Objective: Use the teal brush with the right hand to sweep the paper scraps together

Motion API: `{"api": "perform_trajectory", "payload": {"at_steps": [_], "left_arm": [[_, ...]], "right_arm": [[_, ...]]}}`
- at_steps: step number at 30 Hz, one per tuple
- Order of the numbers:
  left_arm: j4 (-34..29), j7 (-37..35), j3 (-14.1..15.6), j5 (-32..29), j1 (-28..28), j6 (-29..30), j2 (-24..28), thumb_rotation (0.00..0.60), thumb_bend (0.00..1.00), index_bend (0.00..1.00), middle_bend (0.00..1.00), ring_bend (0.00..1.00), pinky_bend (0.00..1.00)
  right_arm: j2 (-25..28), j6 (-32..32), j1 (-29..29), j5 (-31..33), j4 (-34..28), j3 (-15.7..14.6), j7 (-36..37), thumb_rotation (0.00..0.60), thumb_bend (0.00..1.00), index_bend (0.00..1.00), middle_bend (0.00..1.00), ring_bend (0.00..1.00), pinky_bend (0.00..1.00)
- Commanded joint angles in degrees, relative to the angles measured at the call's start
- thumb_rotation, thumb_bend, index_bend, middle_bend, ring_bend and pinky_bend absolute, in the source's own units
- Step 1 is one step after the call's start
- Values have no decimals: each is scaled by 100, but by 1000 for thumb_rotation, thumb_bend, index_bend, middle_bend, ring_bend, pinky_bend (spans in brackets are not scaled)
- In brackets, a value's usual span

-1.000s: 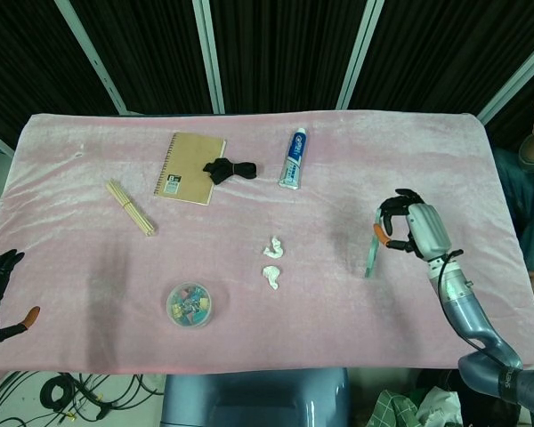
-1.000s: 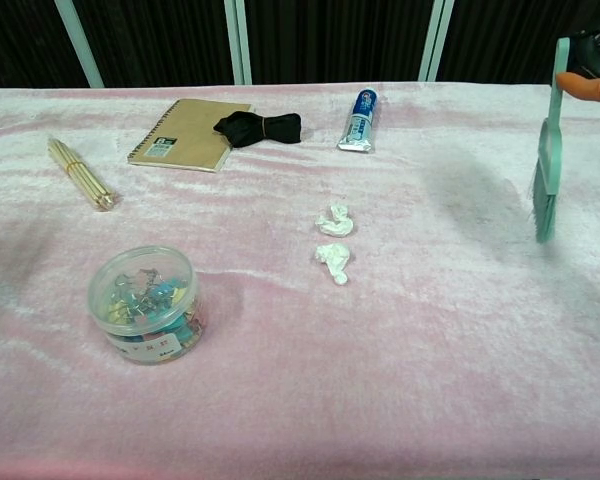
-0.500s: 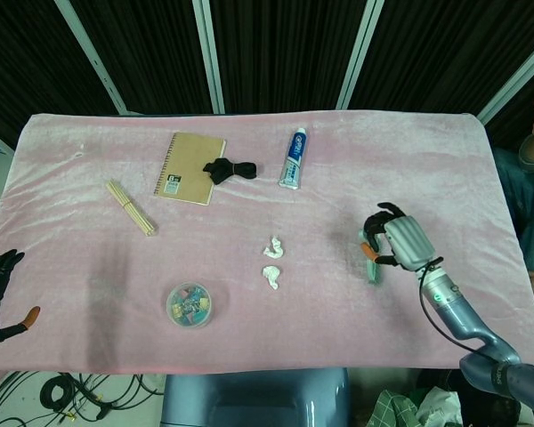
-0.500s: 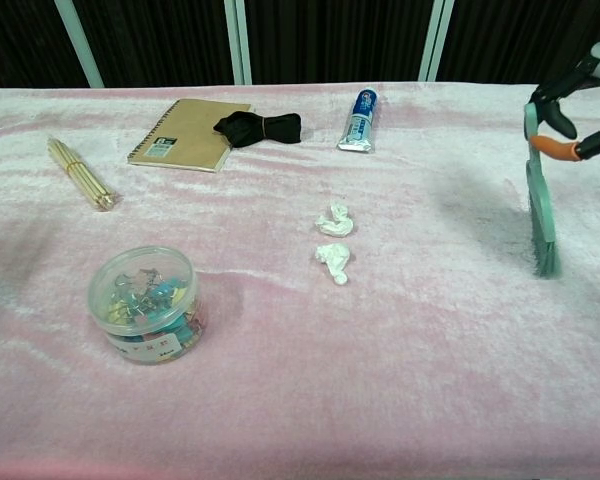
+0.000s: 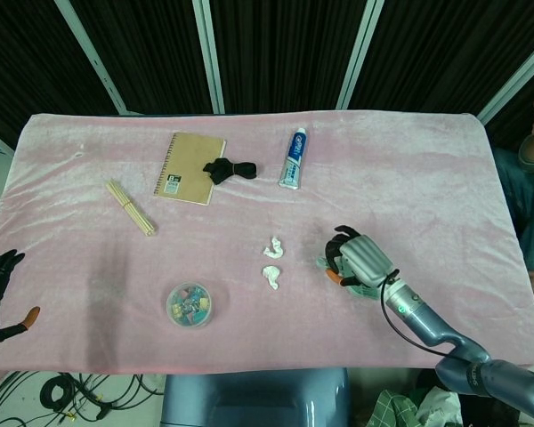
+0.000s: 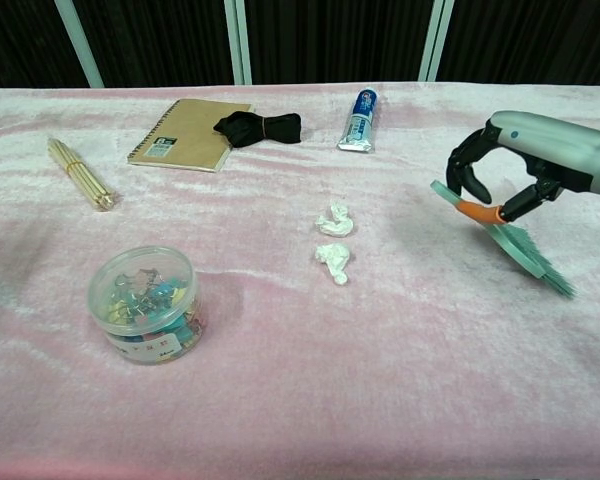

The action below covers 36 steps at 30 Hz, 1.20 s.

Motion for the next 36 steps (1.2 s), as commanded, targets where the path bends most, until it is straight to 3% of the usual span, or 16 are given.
{"api": "perform_trajectory", "payload": {"at_steps": [1, 5, 9, 14, 22, 27, 31, 36], "left_arm": [[-3, -2, 0, -3, 0, -2, 3, 600, 282, 105, 43, 57, 316], [-13, 5, 1, -15, -5, -21, 9, 600, 282, 105, 43, 57, 316], [-25, 37, 2, -22, -6, -27, 9, 600, 282, 105, 43, 57, 316], [-33, 46, -2, -33, 3, -12, 8, 600, 282, 105, 43, 57, 316], [-18, 59, -14, -4, 6, 32, -10, 600, 282, 101, 42, 57, 306], [10, 76, -26, 44, 18, 107, -39, 600, 282, 90, 43, 57, 288], [48, 84, -37, 103, 41, 210, -75, 600, 282, 86, 43, 57, 245], [64, 89, -12, 190, 80, 307, -84, 600, 281, 79, 41, 57, 149]], "right_arm": [[57, -302, 57, 323, -200, 34, -232, 600, 355, 529, 388, 291, 164], [150, -487, 36, 572, -351, 30, -412, 600, 293, 415, 310, 264, 164], [267, -633, 26, 804, -555, 44, -671, 600, 170, 280, 192, 215, 161], [514, -644, -38, 1113, -913, 135, -877, 600, 130, 253, 158, 206, 159], [1406, 817, -738, 1266, -1460, 429, -1469, 600, 130, 231, 158, 198, 159], [1843, 1496, -1375, 1340, -1856, 210, -1903, 600, 130, 200, 155, 197, 159], [1758, 2098, -1881, 1141, -1818, -94, -2073, 600, 129, 196, 152, 192, 159], [1227, 2881, -2386, 746, -1225, -379, -2237, 600, 129, 187, 145, 187, 158]]}}
